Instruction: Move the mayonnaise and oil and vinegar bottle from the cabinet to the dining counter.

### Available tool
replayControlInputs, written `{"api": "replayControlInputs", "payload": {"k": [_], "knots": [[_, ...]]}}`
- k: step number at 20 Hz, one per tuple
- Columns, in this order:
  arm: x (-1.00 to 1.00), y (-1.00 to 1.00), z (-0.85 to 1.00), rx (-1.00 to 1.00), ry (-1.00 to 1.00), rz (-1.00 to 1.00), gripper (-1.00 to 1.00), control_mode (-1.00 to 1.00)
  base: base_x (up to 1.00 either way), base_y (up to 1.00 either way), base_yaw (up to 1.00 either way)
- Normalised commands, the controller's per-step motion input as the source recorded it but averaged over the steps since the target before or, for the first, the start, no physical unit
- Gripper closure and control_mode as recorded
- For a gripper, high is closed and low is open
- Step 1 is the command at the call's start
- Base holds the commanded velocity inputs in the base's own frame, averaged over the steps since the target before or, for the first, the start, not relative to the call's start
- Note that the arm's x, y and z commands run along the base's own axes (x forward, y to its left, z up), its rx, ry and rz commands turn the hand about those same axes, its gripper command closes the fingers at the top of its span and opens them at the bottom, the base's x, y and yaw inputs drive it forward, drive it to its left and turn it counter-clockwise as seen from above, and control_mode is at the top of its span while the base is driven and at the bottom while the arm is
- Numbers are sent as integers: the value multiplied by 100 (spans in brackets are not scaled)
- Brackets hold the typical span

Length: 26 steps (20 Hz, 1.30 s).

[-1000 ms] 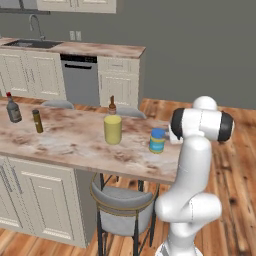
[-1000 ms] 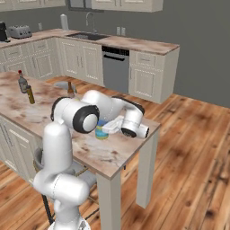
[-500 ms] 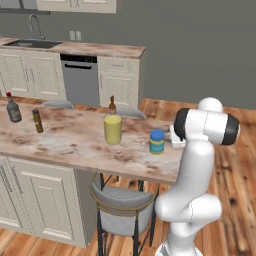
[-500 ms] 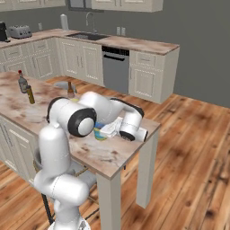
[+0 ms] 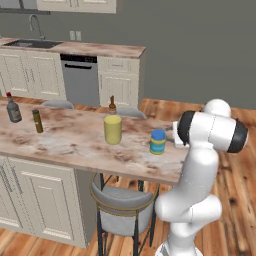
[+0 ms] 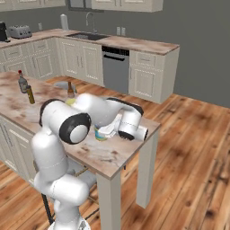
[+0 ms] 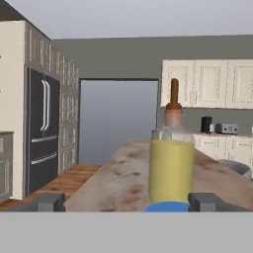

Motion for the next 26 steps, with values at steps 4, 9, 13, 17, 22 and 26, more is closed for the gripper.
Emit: {"api": "replayControlInputs", "payload": {"k": [4,9,13,17,22,26], "knots": [[-48,0,32,-6,-16,0,-100,-100,0,0,0],[-82,5,41,-6,-17,0,-100,-100,0,0,0],[-83,13,55,-5,-13,0,-100,-100,0,0,0],[-81,12,64,-5,-12,0,-100,-100,0,0,0],[-78,11,67,-5,-9,0,-100,-100,0,0,0],[-81,14,62,-6,-7,0,-100,-100,0,0,0]]}}
